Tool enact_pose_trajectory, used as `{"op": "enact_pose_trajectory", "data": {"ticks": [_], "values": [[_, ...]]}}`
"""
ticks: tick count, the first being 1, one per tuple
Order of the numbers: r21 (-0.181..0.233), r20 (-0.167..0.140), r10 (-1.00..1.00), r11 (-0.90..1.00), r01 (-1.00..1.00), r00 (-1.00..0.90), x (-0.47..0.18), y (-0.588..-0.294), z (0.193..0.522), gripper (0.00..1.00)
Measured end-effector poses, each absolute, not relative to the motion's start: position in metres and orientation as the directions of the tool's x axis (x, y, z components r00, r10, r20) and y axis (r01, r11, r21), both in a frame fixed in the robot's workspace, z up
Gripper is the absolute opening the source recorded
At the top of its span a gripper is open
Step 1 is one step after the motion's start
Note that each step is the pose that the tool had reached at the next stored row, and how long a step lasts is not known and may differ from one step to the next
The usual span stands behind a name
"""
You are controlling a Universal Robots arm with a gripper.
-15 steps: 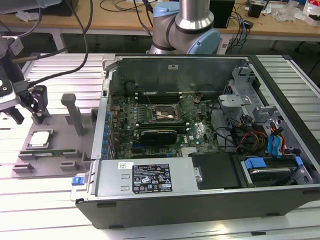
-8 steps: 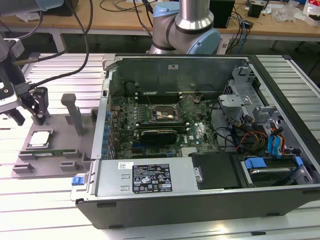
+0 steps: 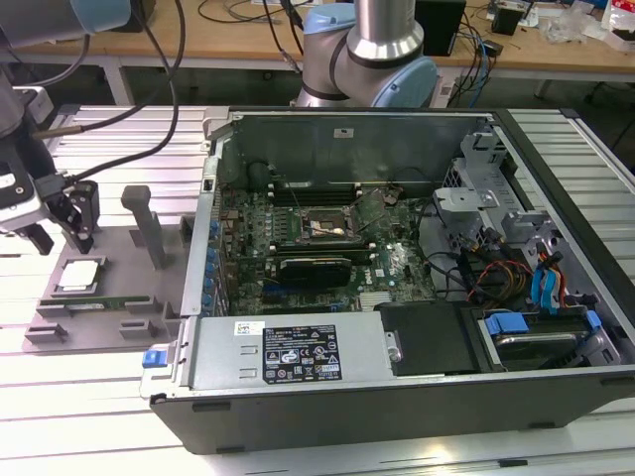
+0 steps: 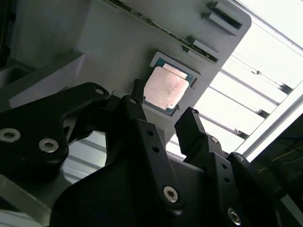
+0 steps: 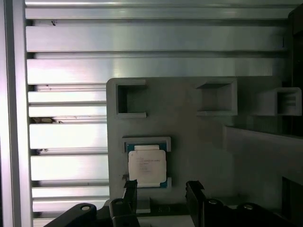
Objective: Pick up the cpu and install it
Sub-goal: 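Pick up the cpu and move it towards the insertion slot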
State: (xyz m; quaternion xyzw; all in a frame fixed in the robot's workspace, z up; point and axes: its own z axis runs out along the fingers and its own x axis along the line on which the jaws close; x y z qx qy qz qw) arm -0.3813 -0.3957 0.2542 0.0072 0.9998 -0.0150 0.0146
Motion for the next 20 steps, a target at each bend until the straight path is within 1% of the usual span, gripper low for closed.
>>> {"op": "enact_pose_trajectory", "data": {"ticks": [20], "values": [[-0.030,-0.029,0.014,0.999,0.015,-0.999,-0.381,-0.395,0.242,0.55]]}}
